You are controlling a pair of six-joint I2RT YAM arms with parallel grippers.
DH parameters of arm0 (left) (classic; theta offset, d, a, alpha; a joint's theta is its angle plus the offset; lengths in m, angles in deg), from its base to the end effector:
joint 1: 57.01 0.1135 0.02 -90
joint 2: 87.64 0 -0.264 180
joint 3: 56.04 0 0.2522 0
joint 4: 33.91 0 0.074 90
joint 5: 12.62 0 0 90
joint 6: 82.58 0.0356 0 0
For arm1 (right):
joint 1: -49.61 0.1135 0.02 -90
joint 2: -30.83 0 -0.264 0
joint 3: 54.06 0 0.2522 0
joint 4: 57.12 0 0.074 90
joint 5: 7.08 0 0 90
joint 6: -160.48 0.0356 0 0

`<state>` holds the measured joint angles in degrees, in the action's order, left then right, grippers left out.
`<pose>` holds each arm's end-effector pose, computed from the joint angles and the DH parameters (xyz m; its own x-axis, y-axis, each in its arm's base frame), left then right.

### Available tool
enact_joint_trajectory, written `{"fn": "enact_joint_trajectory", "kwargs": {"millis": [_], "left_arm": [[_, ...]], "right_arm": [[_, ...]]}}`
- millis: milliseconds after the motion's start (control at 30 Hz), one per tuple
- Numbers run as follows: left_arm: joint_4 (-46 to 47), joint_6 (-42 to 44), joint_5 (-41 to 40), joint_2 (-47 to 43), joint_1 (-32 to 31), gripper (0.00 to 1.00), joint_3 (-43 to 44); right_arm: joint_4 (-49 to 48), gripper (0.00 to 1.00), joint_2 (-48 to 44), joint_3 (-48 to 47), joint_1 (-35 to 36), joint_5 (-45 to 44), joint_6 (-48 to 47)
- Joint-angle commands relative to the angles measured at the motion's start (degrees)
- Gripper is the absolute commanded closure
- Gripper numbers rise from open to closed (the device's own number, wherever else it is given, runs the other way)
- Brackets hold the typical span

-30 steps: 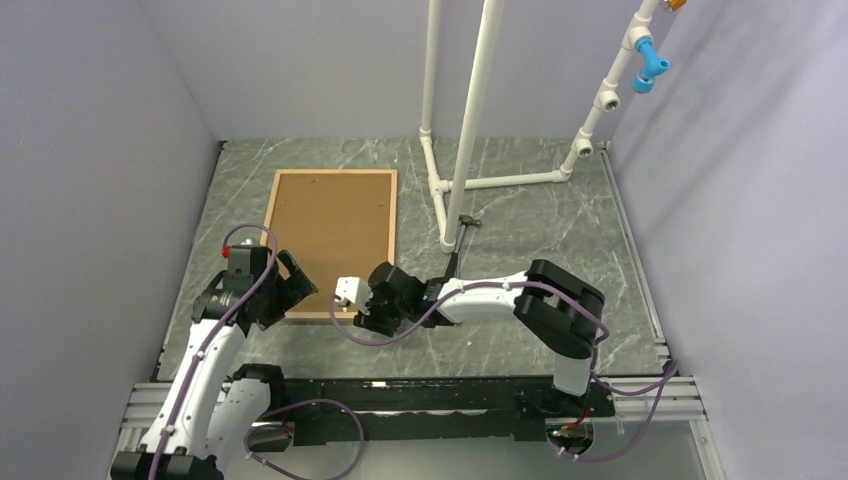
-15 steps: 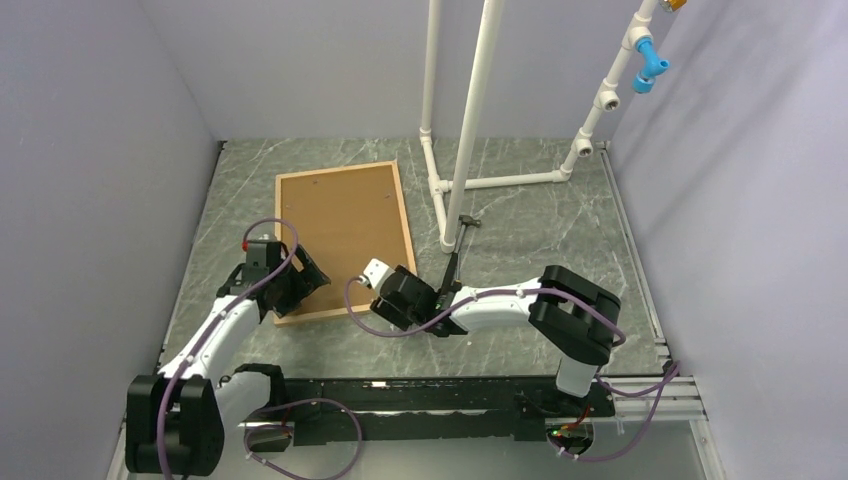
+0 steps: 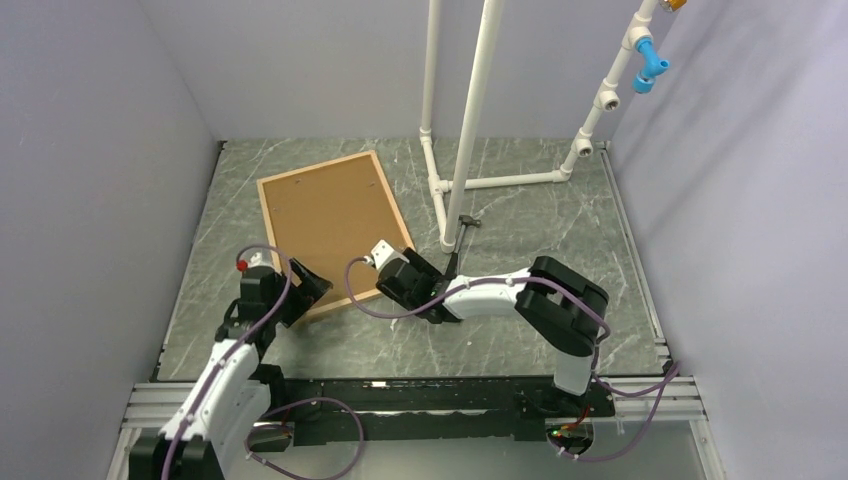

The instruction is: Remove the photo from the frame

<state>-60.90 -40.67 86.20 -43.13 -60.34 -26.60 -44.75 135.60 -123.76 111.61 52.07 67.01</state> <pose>0.1557 -0.0145 0.1599 -0.5740 -0.7032 -0.4195 -0.3834 0.6835 -0.6211 0.1872 0.3132 0.1469 -0.3091 -0.6921 -0.6523 -0.6150 0.6686 -0.4180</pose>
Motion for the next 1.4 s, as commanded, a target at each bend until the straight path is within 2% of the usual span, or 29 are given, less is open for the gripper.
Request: {"fn": "enact_joint_trajectory", "kwargs": {"millis": [0,200,333,433,633,733,833,1033,1367], "left_arm": [[-8.57,-4.92,5.45,-8.03,-0.01,0.06,-7.75],[-3.81,-11.95,13.62,-16.38,-0.56,0.07,-13.28],[-3.40,-13.35,15.39,-16.15,-1.94,0.06,-12.66],[2.30,-17.43,15.86,-15.22,-6.03,0.06,-13.84],[15.74,-23.44,11.81,-2.99,-18.19,0.03,-12.43],[23.48,-26.12,11.81,3.91,-21.74,0.04,-12.40],[29.21,-27.78,10.79,7.80,-24.15,0.03,-11.82],[35.08,-29.00,9.64,13.63,-26.50,0.02,-9.71],[51.93,-33.48,10.19,27.36,-30.32,0.03,-9.25]], "right_arm": [[-3.75,0.33,3.49,-3.26,-3.10,-2.42,-5.26],[-3.83,0.31,7.60,-7.78,-7.36,1.84,-7.59],[-2.56,0.30,8.29,-10.31,-7.85,4.29,-8.30],[-1.84,0.30,8.40,-11.96,-7.91,6.07,-8.31],[0.83,0.29,9.53,-15.45,-8.48,7.31,-7.55],[1.12,0.29,8.85,-15.46,-9.39,8.82,-6.60],[2.71,0.28,8.29,-15.60,-10.49,9.60,-5.56],[5.65,0.28,7.02,-16.37,-11.80,9.85,-2.96],[11.79,0.27,-2.40,-15.33,-13.99,11.04,6.54]]}}
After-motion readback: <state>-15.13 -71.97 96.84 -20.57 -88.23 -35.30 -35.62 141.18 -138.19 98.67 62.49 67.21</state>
